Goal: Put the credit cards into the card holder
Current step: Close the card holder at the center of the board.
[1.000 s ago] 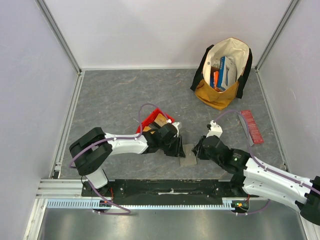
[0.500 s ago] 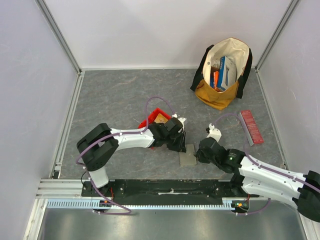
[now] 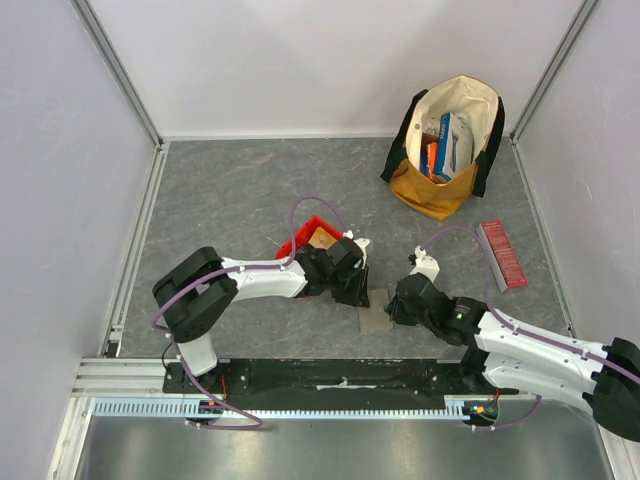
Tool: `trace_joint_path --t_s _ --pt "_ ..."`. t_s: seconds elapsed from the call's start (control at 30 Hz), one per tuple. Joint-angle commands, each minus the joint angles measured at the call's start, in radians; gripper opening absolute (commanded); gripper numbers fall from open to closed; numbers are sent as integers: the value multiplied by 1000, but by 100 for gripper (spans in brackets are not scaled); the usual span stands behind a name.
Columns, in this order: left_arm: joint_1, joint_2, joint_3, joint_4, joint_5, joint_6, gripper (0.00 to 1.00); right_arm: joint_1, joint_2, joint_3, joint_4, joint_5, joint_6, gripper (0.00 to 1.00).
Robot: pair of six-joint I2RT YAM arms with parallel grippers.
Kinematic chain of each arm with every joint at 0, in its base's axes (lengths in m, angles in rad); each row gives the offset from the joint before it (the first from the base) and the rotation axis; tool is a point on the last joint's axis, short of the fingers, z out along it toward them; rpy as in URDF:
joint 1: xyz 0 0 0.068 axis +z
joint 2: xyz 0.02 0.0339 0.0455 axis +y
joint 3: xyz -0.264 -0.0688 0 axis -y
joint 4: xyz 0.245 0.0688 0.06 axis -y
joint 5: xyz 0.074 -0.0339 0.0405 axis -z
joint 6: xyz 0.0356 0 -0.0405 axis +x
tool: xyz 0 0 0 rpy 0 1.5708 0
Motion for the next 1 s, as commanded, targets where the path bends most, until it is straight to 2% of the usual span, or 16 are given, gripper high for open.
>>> trace_joint_path --t_s 0.0,0.33,0.53,0.97 --pt "-1 -48 -31 19 49 30 23 0 -15 -1 21 43 7 0" --pt "-3 -59 -87 110 129 4 23 -53 1 -1 36 4 -30 1" --pt "-4 -43 -92 108 130 -2 22 -90 -6 -15 71 -55 -60 5" --pt "-4 -43 -86 105 123 -5 22 -96 16 -39 108 -141 -25 5"
